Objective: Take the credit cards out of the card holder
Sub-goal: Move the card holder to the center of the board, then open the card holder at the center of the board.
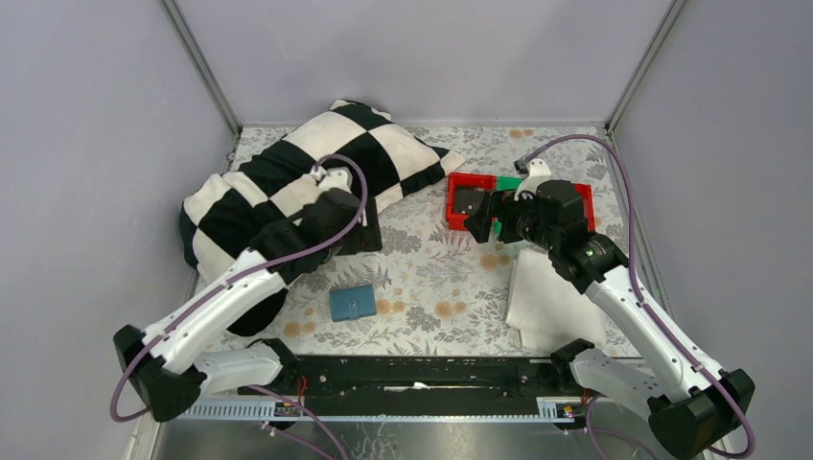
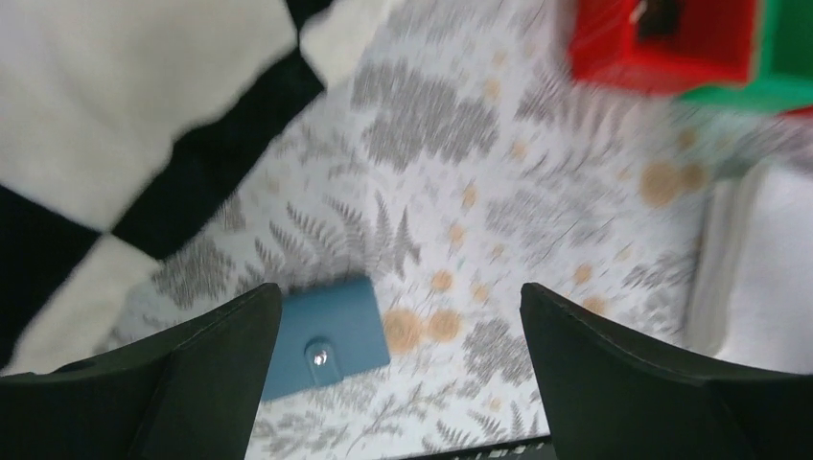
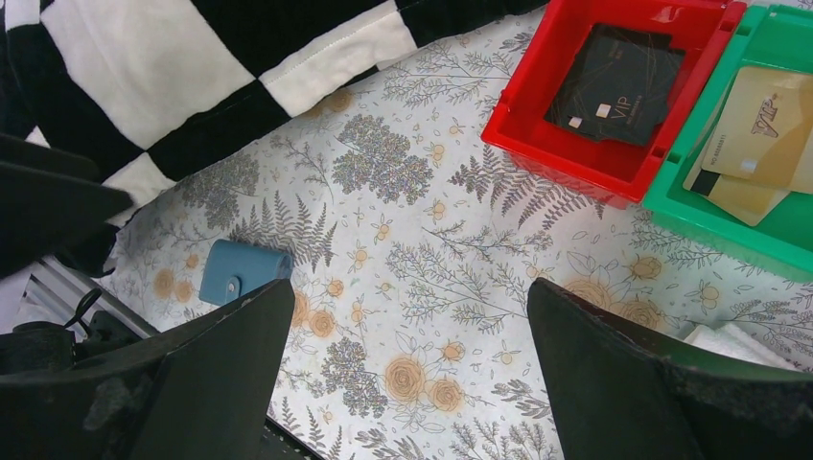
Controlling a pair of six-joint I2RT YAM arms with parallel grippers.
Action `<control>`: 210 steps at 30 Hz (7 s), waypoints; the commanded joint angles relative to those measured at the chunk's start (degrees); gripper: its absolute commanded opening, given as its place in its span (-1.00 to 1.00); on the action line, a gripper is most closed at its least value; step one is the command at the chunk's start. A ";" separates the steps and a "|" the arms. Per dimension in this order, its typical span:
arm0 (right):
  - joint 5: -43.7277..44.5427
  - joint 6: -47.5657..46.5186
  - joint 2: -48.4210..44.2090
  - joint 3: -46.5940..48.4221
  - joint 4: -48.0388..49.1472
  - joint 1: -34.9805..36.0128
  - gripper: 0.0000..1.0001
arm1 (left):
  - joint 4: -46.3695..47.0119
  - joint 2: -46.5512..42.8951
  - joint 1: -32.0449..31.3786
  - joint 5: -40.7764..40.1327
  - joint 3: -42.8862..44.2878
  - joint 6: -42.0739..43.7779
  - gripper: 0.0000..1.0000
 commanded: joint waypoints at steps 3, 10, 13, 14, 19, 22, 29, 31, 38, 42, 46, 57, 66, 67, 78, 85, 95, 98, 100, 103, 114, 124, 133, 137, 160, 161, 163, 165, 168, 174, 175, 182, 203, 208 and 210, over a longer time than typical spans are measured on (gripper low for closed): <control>0.81 0.31 -1.53 -0.70 0.55 0.29 0.99 | -5.06 1.99 -1.93 2.23 -10.85 -15.97 0.98; -0.46 0.43 -0.21 -1.00 0.70 0.33 0.99 | -6.61 1.70 -1.93 0.04 -18.63 -28.38 0.81; -0.45 0.27 0.13 -0.89 0.73 0.33 0.99 | -5.21 3.00 -1.93 -0.16 -20.61 -27.88 0.57; -0.34 0.25 0.13 -0.87 0.70 0.33 0.99 | -4.43 3.76 -1.93 0.41 -20.95 -27.03 0.53; 0.47 -0.10 0.11 -0.80 0.03 0.33 0.99 | -0.85 6.02 -1.87 1.21 -22.72 -24.62 0.37; 1.46 -0.11 0.43 -0.52 -1.35 0.33 0.99 | 0.20 6.68 -1.52 0.83 -23.96 -24.39 0.24; 0.58 -0.46 1.20 0.22 -1.89 0.33 0.99 | 8.94 9.99 -1.19 9.97 -28.04 -21.76 0.17; 0.52 -0.84 1.68 0.95 -2.43 0.29 0.99 | 12.63 10.58 -2.15 15.40 -28.29 -20.88 0.16; 2.12 0.17 1.80 0.67 -2.29 0.29 0.99 | 32.67 13.21 -7.98 31.31 -22.14 -19.30 0.29; 7.14 2.40 1.50 0.15 -3.70 0.31 0.99 | 29.44 16.15 -7.73 35.25 -12.51 -13.88 0.44; 8.92 6.10 1.10 -1.26 -6.00 0.25 0.99 | 23.46 13.22 -4.04 35.03 -8.58 -9.46 0.51; 17.14 18.61 15.79 2.17 -10.22 22.95 0.99 | 14.12 7.73 12.79 33.23 -21.65 -4.69 0.59; 18.04 22.58 23.38 1.67 -2.65 28.90 0.99 | 27.26 6.47 10.50 42.16 -34.17 -9.01 0.58; 18.42 22.61 23.00 1.38 -2.51 28.90 0.99 | 29.04 6.94 9.25 42.04 -34.19 -10.33 0.57; 29.83 29.17 12.12 -4.87 -0.38 27.84 0.99 | 44.58 15.26 -3.64 40.02 -28.73 -17.14 0.59; 26.90 20.77 20.21 0.36 -3.46 28.65 0.96 | 33.04 -0.66 -0.13 30.13 -32.08 -17.35 0.59; 16.59 7.54 35.93 10.98 -4.05 31.33 0.28 | 12.96 -10.94 12.48 23.11 -32.51 -20.80 0.66; 15.98 6.66 40.33 13.71 -4.39 32.75 0.25 | 10.64 -10.21 13.38 22.40 -32.22 -21.01 0.68; 16.07 7.08 42.10 14.30 -3.61 32.94 0.21 | 10.95 -9.69 13.51 22.98 -32.73 -21.02 0.69; 17.47 7.44 44.71 14.80 -3.59 32.94 0.12 | 11.42 -9.26 13.62 23.81 -32.81 -20.90 0.69; 23.74 7.03 48.10 13.26 -2.86 32.89 -0.04 | 13.78 -8.19 13.62 25.36 -34.01 -20.66 0.70; 25.50 5.06 45.02 14.36 -3.28 32.94 -0.07 | 14.34 -8.10 13.62 25.70 -34.40 -20.54 0.70; 23.85 0.97 46.85 15.10 -2.02 32.94 0.09 | 14.54 -8.34 13.65 25.01 -34.50 -20.79 0.70; 24.15 0.18 48.90 14.48 -0.83 32.94 0.13 | 14.89 -8.09 13.64 25.54 -34.59 -20.67 0.70; 17.56 7.49 36.72 7.48 4.35 31.72 -1.00 | 18.79 -3.42 10.87 29.70 -34.06 -18.05 0.71; 16.83 8.67 35.38 6.95 4.51 31.45 -1.00 | 19.14 -2.90 10.41 29.74 -33.88 -18.16 0.71; 17.10 10.32 33.06 6.11 4.20 30.84 -1.00 | 19.79 -1.98 9.84 29.97 -33.64 -18.30 0.71; 17.25 11.67 30.21 4.96 4.03 30.03 -1.00 | 20.33 -1.52 9.51 30.11 -33.32 -18.26 0.71; 17.03 13.07 25.33 2.88 4.94 29.23 -1.00 | 20.17 -1.40 9.49 29.59 -32.69 -17.50 0.71; 16.17 13.66 20.85 2.76 3.98 28.72 -1.00 | 17.21 -0.43 9.49 27.61 -28.89 -14.46 0.73; 16.73 13.35 21.04 2.94 3.32 28.68 -1.00 | 16.27 -0.21 9.49 26.79 -28.05 -14.21 0.74; 18.16 13.96 22.23 1.23 2.28 28.59 -1.00 | 15.39 -0.08 9.49 25.67 -27.20 -13.97 0.75; -1.64 34.16 20.76 -0.09 20.19 29.11 -1.00 | 11.65 1.24 9.58 23.04 -20.00 -6.70 0.86; 9.20 30.74 18.24 -5.75 12.42 26.77 -1.00 | 11.98 2.11 9.58 23.67 -20.77 -7.50 0.87; 13.15 30.11 17.11 -9.54 10.47 25.93 -1.00 | 12.64 2.08 9.58 24.70 -21.66 -7.73 0.87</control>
